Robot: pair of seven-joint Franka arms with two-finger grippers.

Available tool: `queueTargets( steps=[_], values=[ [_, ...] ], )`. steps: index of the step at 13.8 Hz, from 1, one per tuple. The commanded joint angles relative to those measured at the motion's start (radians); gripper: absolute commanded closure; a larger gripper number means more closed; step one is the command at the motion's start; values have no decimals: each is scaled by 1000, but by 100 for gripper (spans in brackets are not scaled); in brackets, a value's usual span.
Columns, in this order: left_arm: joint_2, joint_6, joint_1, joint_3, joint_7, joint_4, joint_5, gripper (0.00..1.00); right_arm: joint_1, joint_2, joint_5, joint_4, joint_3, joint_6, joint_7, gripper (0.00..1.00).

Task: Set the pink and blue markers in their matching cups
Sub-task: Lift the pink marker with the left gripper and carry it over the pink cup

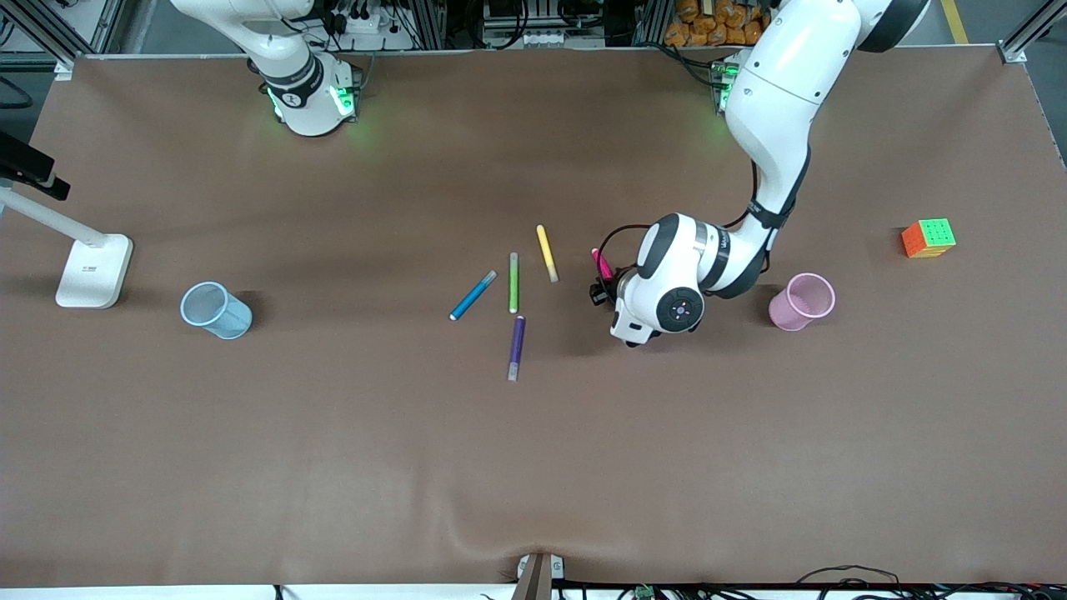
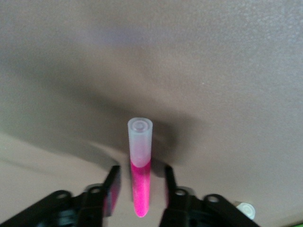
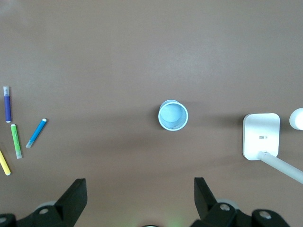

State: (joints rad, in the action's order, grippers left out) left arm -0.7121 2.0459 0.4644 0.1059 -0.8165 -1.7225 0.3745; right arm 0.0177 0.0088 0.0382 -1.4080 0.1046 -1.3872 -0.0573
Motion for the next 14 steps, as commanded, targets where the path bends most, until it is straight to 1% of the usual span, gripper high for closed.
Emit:
queueTargets(
  steps=[1, 3, 5, 6, 8, 9, 11, 13, 14],
  values=[
    [13, 14, 2, -6, 5, -16, 12, 100, 19, 17, 11, 9, -14, 4, -12, 0],
    [31, 13, -7, -6, -3, -14, 12, 100, 7, 30, 11, 14, -20, 4, -12, 0],
    [80, 1, -13, -17, -13, -15, 11, 100, -2, 49, 11, 12, -22, -1, -13, 0],
    [107, -13, -33, -17, -13, -14, 9, 100, -5, 66, 9, 14, -22, 0, -18, 0],
    [169, -94, -85, -22, -1, -2, -11, 100, -5, 103, 11, 12, -20, -1, -21, 0],
    [201, -131, -114, -20, 0, 4, -52, 100, -4, 124, 9, 12, -20, 0, -21, 0],
    [247, -203, -150, -19, 3, 41, -179, 100, -8, 154, 11, 11, -22, -4, -22, 0],
    [296, -219, -174, -19, 7, 64, -262, 100, -44, 189, 11, 11, -22, -21, -19, 0],
    [324, -226, -196, -19, 10, 64, -290, 100, -70, 207, 11, 11, -22, -62, -18, 0]
  ],
)
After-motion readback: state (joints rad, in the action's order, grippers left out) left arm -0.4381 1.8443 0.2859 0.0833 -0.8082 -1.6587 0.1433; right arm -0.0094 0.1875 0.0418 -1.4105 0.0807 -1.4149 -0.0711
